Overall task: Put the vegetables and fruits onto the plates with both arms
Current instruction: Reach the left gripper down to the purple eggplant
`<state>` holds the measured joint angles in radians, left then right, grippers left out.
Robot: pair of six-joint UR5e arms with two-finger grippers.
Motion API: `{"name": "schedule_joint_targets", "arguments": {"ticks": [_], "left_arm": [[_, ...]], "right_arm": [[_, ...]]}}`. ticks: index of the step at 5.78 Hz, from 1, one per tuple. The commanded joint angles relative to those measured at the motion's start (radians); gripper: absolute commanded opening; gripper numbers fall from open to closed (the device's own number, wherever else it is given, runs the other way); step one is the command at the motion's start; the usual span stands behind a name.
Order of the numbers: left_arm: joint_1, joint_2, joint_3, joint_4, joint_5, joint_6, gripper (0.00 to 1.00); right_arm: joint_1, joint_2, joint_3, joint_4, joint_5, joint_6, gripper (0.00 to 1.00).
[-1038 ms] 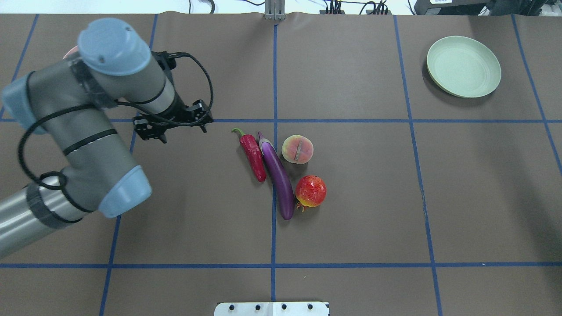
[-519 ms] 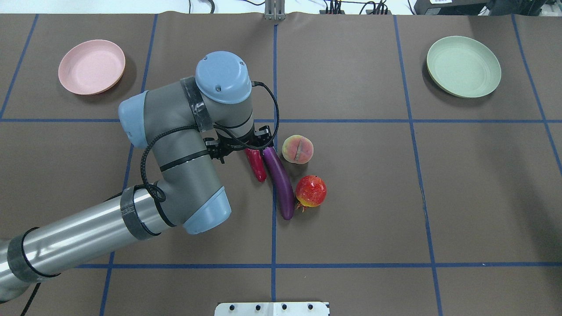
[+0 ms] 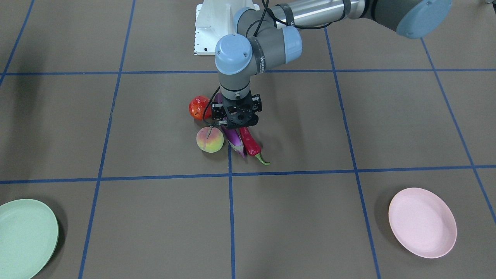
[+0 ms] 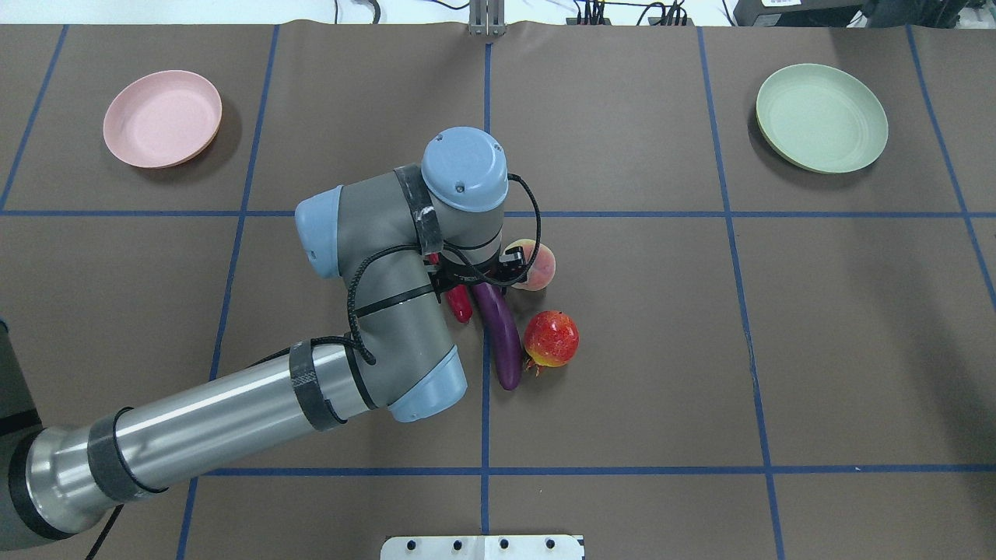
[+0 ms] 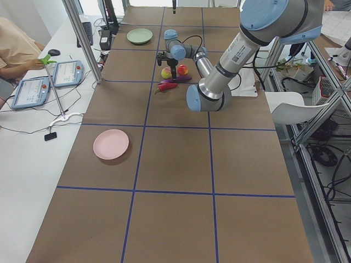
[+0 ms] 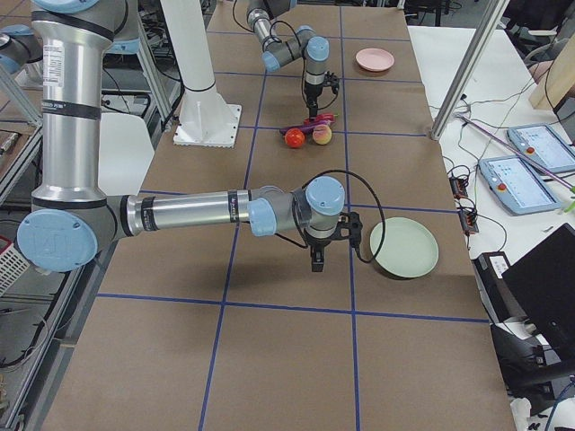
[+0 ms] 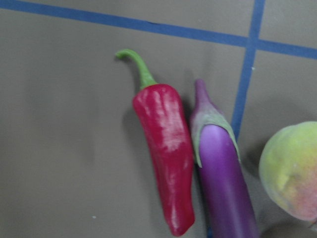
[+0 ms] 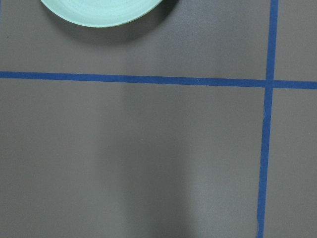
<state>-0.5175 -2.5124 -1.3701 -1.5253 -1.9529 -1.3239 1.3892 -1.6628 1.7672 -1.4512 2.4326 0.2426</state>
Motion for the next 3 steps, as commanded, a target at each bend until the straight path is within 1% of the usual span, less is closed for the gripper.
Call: {"name": "schedule_joint_targets", "arguments": {"ticks": [1, 3], "left_arm": [[0.014, -0.017, 0.036, -0.024, -0.004, -0.001, 0.97], [0.04, -0.017, 0.036, -0.032, -0.004, -0.014, 0.95]], "right_arm": [[-0.001, 0.0, 0.0, 0.0, 0.002, 0.0, 1.0], [-0.001, 0.0, 0.0, 0.002, 0.003, 0.001, 1.0]]}}
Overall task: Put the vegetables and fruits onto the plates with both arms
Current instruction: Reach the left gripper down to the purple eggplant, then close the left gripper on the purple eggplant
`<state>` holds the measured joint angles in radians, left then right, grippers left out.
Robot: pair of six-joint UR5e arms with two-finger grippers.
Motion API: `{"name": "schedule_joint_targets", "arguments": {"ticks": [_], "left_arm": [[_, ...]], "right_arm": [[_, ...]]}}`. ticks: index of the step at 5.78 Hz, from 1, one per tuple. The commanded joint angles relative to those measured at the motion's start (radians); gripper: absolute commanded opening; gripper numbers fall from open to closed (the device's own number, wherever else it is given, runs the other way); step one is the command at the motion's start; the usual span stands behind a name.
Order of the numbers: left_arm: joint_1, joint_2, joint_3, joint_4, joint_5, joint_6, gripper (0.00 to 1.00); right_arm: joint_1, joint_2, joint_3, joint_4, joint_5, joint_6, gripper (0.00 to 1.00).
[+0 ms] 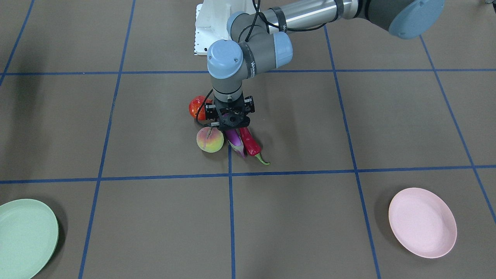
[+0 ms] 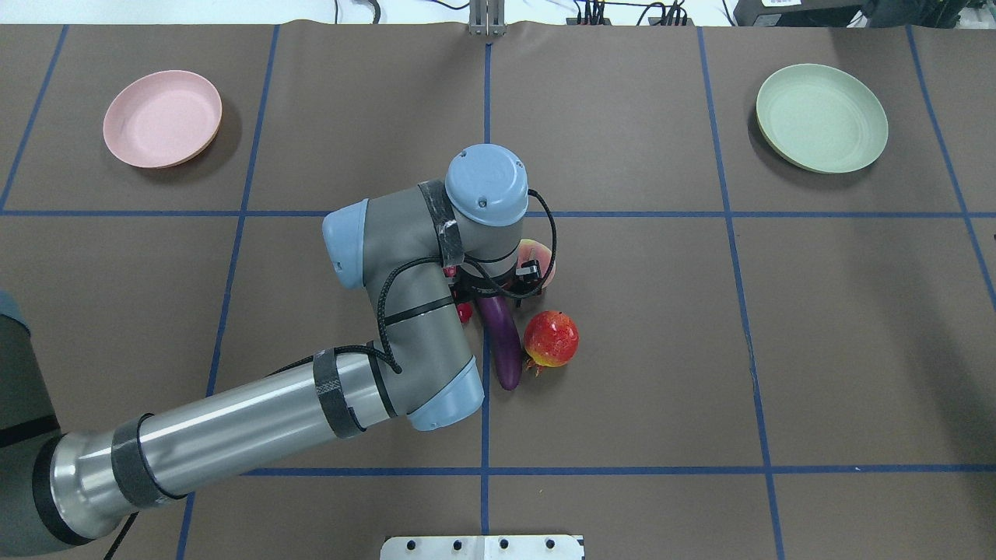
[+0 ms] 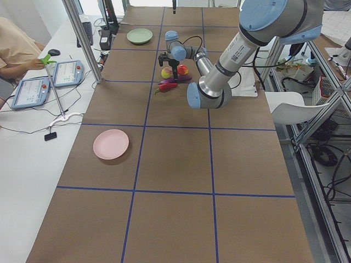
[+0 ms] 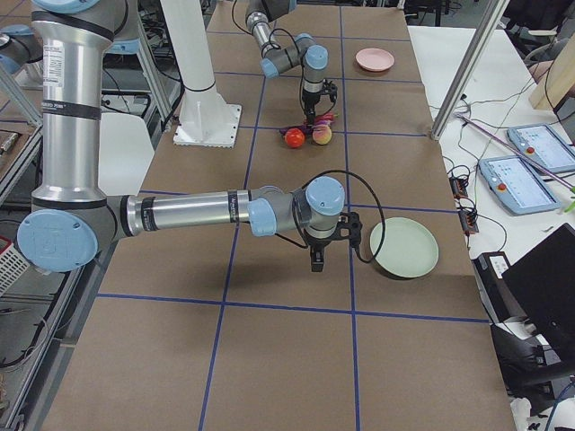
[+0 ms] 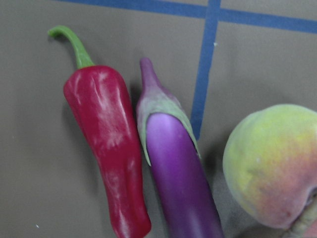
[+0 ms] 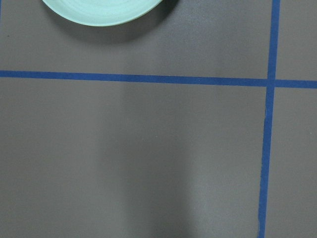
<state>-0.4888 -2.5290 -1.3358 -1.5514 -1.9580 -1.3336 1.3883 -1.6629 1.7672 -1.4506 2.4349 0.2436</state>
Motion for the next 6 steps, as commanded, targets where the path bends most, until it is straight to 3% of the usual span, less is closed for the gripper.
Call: {"name": "schedule_joint_targets", "arguments": {"ticks": [1, 2, 4, 6], "left_arm": [[0.015, 0.0, 0.004, -0.025, 0.001, -0.007, 0.91], [0.015, 0.001, 0.004, -0.032, 0.001, -0.007, 0.86], [0.007, 0.003, 0.015, -0.033, 0.001, -0.006, 0.68], [0.01, 0.003, 0.035, -0.07, -0.001, -0.065, 0.65]], "right_arm": [[0.0, 0.0, -0.002, -0.001, 0.0, -0.001, 1.0], [0.0, 0.0, -0.008, -0.001, 0.0, -0.001, 1.0], [0.0, 0.0, -0.011, -0.001, 0.0, -0.001, 1.0], [0.0, 0.0, -0.011, -0.001, 0.001, -0.001, 1.0]]}}
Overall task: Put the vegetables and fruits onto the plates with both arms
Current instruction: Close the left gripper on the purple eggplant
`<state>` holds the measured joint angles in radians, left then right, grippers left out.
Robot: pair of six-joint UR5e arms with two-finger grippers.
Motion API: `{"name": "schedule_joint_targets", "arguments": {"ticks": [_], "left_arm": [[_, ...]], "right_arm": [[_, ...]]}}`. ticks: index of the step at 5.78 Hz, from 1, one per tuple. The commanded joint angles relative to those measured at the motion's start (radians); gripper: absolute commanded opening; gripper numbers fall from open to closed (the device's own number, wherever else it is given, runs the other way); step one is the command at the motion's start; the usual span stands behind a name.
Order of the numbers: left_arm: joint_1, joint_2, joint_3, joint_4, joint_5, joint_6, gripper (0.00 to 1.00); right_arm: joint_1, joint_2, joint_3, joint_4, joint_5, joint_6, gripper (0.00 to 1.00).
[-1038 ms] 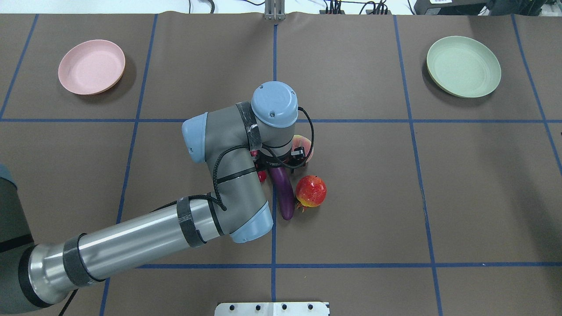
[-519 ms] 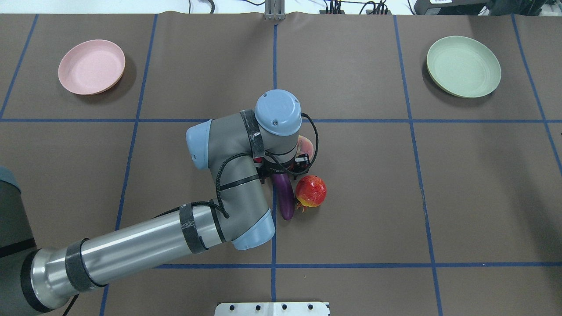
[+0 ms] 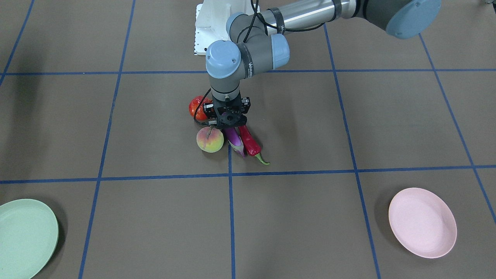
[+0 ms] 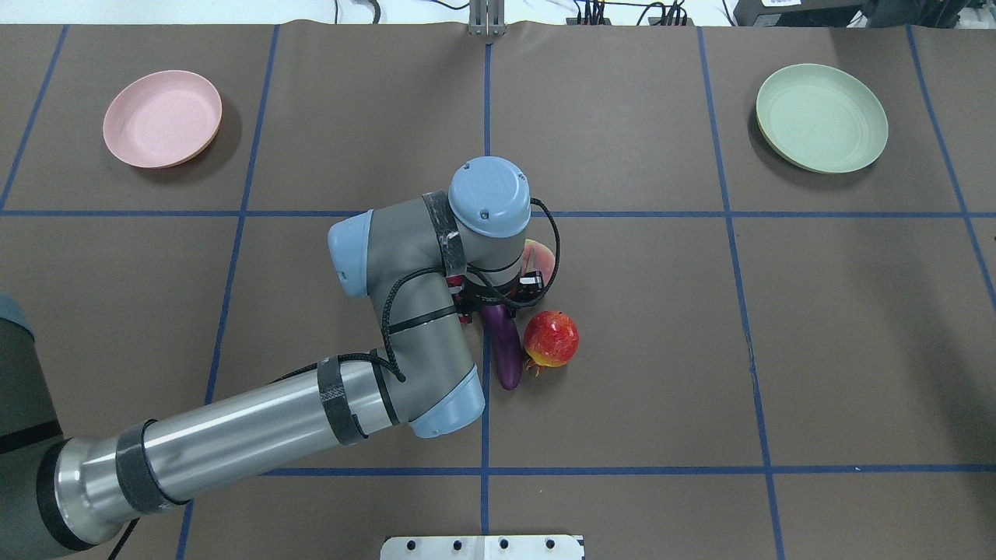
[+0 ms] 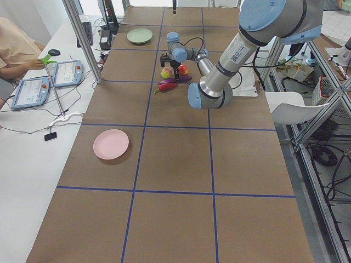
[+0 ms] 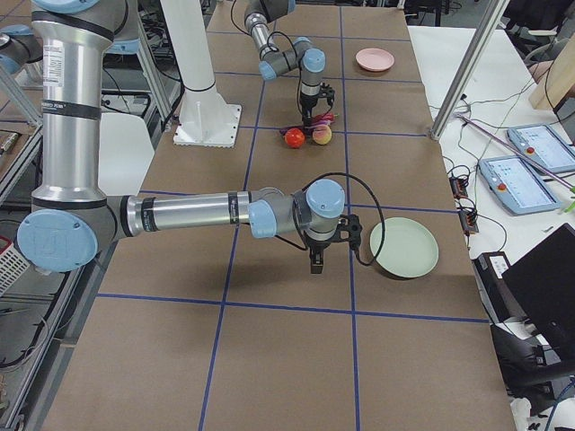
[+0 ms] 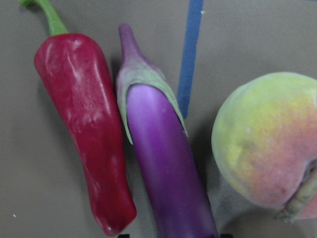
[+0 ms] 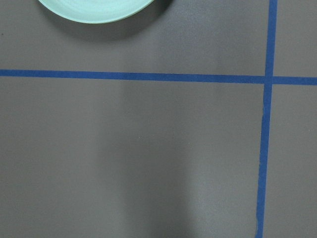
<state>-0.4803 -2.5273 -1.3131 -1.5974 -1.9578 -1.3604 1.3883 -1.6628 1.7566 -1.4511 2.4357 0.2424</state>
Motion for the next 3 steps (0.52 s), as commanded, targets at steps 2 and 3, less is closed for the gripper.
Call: {"name": "schedule_joint_targets", "arguments": {"ticks": [2, 3], "left_arm": [[0.003, -0.002, 0.048, -0.073, -0.001, -0.065, 0.64], [0.005, -0.002, 0.048, -0.073, -0.001, -0.092, 0.16]], "right_arm": [[0.0, -0.002, -0.002, 0.0, 0.0, 0.0, 1.0], [0.0, -0.002, -0.002, 0.0, 0.002, 0.0, 1.0]]}}
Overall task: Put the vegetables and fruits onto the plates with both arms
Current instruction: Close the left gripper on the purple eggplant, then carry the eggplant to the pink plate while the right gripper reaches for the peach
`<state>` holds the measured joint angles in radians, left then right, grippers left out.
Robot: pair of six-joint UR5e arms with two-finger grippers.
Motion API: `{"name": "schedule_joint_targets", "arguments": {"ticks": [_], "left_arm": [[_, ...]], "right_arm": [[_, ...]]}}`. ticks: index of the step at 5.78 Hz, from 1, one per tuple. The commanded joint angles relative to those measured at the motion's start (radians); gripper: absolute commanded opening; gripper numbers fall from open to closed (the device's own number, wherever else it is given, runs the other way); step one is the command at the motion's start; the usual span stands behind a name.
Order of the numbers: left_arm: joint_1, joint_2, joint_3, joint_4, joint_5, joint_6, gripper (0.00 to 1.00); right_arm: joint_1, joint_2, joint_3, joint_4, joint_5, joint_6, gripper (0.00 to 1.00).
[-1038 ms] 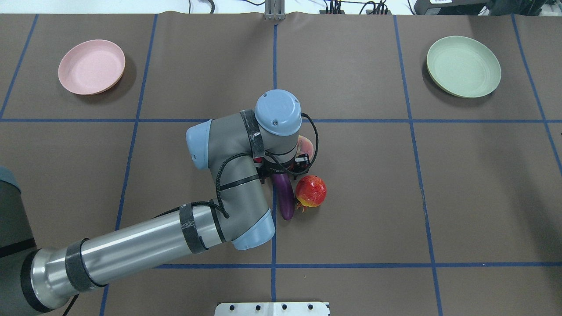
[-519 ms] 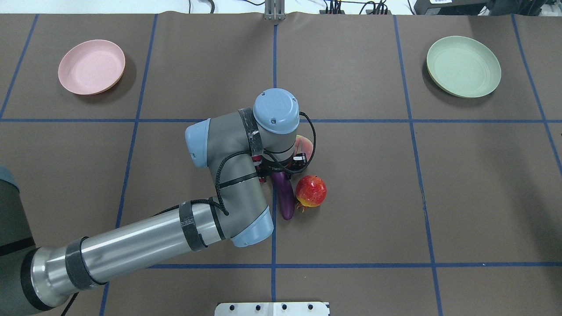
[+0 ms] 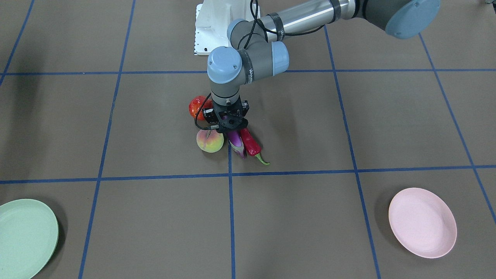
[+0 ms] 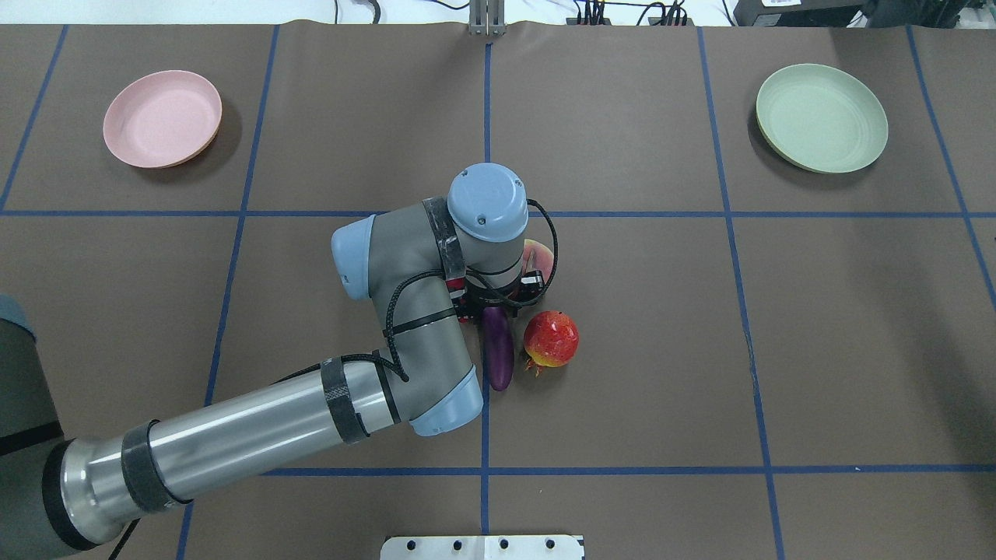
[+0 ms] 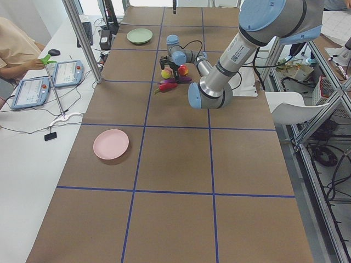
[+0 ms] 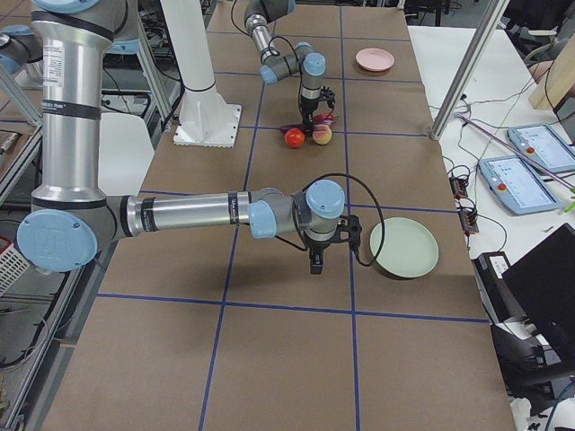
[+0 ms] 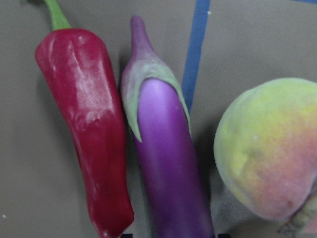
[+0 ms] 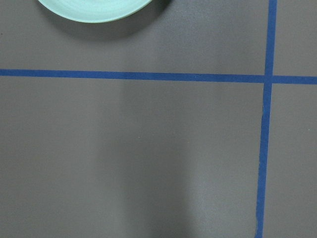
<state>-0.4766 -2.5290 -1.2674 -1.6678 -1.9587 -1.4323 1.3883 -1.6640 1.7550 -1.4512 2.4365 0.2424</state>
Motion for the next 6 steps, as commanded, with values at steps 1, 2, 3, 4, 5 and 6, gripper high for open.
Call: {"name": "schedule_joint_targets", "arguments": {"ticks": [1, 2, 3, 4, 5, 6], "left_arm": [[-0.004, -0.001, -0.003, -0.004, -0.035, -0.019, 0.0], [-0.032, 0.001, -0.029, 0.008, -0.099, -0.016, 0.0], [-0.095, 0.01, -0.111, 0.06, -0.141, -0.013, 0.0], [-0.164, 0.03, -0.198, 0.125, -0.163, -0.005, 0.0], [-0.23, 0.047, -0.229, 0.193, -0.184, 0.027, 0.0], [-0.293, 0.191, -0.36, 0.195, -0.256, 0.121, 0.0]], "right_arm": [[0.0, 0.0, -0.002, 0.0, 0.001, 0.0, 1.0], [-0.002, 0.0, -0.002, 0.0, 0.001, 0.0, 1.0], [-0.002, 0.006, 0.0, 0.0, 0.0, 0.0, 1.0], [-0.003, 0.015, 0.0, 0.003, 0.018, 0.0, 1.0], [-0.02, 0.035, 0.012, 0.014, 0.036, 0.005, 1.0], [-0.078, 0.038, 0.011, 0.117, 0.038, 0.005, 1.0]]}}
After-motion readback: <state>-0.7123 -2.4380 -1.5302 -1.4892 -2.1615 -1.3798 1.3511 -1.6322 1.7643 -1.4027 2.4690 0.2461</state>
